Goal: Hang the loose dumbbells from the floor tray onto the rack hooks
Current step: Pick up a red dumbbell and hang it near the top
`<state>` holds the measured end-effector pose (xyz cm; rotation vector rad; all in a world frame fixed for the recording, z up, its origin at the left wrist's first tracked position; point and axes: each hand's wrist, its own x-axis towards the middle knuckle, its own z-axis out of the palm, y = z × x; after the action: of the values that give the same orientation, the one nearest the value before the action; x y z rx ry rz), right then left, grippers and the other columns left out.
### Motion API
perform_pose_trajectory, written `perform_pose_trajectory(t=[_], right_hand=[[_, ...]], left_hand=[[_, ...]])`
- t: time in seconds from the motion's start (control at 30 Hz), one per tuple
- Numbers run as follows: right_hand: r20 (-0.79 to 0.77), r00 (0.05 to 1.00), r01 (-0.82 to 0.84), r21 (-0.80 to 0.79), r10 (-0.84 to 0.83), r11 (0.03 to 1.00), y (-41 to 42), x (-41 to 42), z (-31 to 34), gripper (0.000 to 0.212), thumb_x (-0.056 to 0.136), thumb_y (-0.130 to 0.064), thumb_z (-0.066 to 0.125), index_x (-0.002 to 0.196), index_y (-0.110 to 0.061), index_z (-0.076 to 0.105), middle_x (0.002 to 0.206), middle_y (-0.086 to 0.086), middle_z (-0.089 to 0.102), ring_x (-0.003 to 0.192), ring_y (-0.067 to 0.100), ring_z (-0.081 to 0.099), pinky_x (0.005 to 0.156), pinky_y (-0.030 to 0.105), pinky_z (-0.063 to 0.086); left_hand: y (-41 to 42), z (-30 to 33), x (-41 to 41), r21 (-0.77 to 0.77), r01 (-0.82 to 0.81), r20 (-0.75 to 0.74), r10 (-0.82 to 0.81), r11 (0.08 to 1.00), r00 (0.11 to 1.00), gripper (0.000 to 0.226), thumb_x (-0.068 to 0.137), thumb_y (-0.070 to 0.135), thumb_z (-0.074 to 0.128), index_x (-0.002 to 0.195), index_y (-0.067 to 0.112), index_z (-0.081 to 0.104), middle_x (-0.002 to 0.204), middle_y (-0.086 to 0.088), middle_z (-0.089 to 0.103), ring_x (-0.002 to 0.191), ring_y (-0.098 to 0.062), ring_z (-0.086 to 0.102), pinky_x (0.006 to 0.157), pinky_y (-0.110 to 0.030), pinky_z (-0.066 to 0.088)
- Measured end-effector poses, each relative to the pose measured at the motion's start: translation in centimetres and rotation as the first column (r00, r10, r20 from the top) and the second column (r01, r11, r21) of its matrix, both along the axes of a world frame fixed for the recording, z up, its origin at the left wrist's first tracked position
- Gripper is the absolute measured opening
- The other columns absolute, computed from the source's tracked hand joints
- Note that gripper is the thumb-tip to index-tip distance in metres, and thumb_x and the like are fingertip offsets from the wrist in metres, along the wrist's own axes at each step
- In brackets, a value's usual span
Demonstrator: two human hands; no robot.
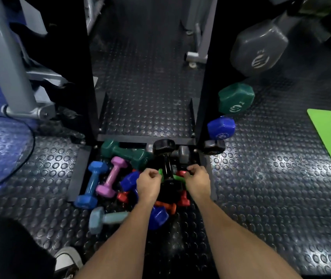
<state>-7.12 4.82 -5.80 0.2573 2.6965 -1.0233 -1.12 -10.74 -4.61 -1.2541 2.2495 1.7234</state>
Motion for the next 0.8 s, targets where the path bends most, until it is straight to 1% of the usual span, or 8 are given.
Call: perform_pose_trajectory(t=[0.17, 0.3, 0.4, 0.47, 0.53, 0.63, 0.7, 0.8], right_hand=[[0.003, 0.998, 0.06, 0.068, -0.061, 0.996, 0.4, 1.3, -2.1, 0.043, 0.09, -0.016, 0.069, 0.13, -0.009, 0.056, 0.126, 0.01, 0.055, 0.111, 0.031, 0.06, 0.098, 0.044, 0.052], [0.222, 0.931, 0.303, -0.03, -0.289, 0.953, 0.2, 2.3, -3.8, 0.055, 0.087, -0.013, 0.071, 0.133, -0.003, 0.043, 0.124, 0.017, 0.058, 0.109, 0.037, 0.062, 0.093, 0.043, 0.051], [0.34, 0.886, 0.375, -0.13, -0.314, 0.918, 0.2, 2.4, -4.8, 0.053, 0.092, -0.012, 0.066, 0.139, -0.004, 0.042, 0.113, 0.014, 0.062, 0.097, 0.031, 0.062, 0.081, 0.036, 0.049], [0.361, 0.891, 0.355, -0.181, -0.274, 0.917, 0.4, 2.1, -5.4, 0.056, 0.092, -0.009, 0.063, 0.144, -0.011, 0.04, 0.115, 0.011, 0.063, 0.097, 0.027, 0.061, 0.083, 0.038, 0.051], [0.398, 0.896, 0.299, -0.215, -0.196, 0.93, 0.8, 1.9, -5.5, 0.069, 0.091, -0.007, 0.063, 0.15, -0.023, 0.032, 0.12, 0.011, 0.065, 0.103, 0.027, 0.064, 0.086, 0.043, 0.057], [0.437, 0.897, 0.177, -0.229, -0.061, 0.957, 1.2, 2.3, -5.3, 0.098, 0.083, -0.002, 0.072, 0.154, -0.04, 0.017, 0.115, 0.005, 0.066, 0.099, 0.022, 0.066, 0.073, 0.032, 0.057], [0.403, 0.914, 0.127, -0.188, -0.042, 0.974, 1.2, 2.7, -5.5, 0.107, 0.08, -0.008, 0.078, 0.156, -0.041, 0.012, 0.113, 0.002, 0.067, 0.098, 0.021, 0.067, 0.078, 0.034, 0.058], [0.383, 0.923, 0.071, -0.103, -0.027, 0.992, 1.2, 2.5, -5.1, 0.104, 0.075, -0.013, 0.076, 0.154, -0.038, 0.013, 0.104, 0.003, 0.068, 0.092, 0.025, 0.07, 0.086, 0.044, 0.061]], left_hand=[[0.5, -1.5, 0.2, -0.007, 0.003, 0.062, -0.002, 1.0, 0.998, 0.008, 0.089, 0.012, 0.068, 0.093, 0.016, 0.073, 0.085, 0.008, 0.07, 0.086, -0.015, 0.066, 0.078, -0.026, 0.048], [0.9, -2.4, 0.4, 0.028, -0.014, 0.064, 0.012, 1.0, 0.998, 0.007, 0.091, 0.011, 0.068, 0.096, 0.014, 0.073, 0.088, 0.007, 0.071, 0.088, -0.015, 0.067, 0.08, -0.024, 0.047], [0.9, -2.7, 0.4, 0.05, -0.032, 0.061, 0.029, 0.998, 0.998, 0.009, 0.092, 0.009, 0.067, 0.097, 0.015, 0.072, 0.09, 0.007, 0.071, 0.089, -0.014, 0.067, 0.081, -0.023, 0.047], [0.9, -2.9, 0.4, 0.048, -0.042, 0.059, 0.04, 0.998, 0.997, 0.01, 0.093, 0.009, 0.065, 0.097, 0.016, 0.072, 0.091, 0.006, 0.072, 0.089, -0.014, 0.067, 0.082, -0.024, 0.049], [0.8, -2.9, 0.4, 0.052, -0.047, 0.068, 0.043, 0.998, 0.997, 0.012, 0.094, 0.009, 0.063, 0.097, 0.017, 0.072, 0.093, 0.006, 0.072, 0.09, -0.013, 0.067, 0.082, -0.026, 0.05], [0.7, -3.2, 0.4, 0.072, -0.054, 0.075, 0.049, 0.996, 0.996, 0.018, 0.095, 0.007, 0.06, 0.097, 0.02, 0.072, 0.094, 0.007, 0.072, 0.088, -0.012, 0.067, 0.076, -0.025, 0.05], [0.7, -3.2, 0.4, 0.069, -0.053, 0.078, 0.047, 0.996, 0.996, 0.02, 0.095, 0.006, 0.059, 0.097, 0.022, 0.071, 0.094, 0.008, 0.072, 0.087, -0.011, 0.066, 0.071, -0.023, 0.049], [0.8, -2.9, 0.3, 0.044, -0.044, 0.078, 0.041, 0.998, 0.996, 0.021, 0.095, 0.005, 0.057, 0.097, 0.021, 0.071, 0.093, 0.007, 0.071, 0.084, -0.01, 0.065, 0.066, -0.021, 0.047]])
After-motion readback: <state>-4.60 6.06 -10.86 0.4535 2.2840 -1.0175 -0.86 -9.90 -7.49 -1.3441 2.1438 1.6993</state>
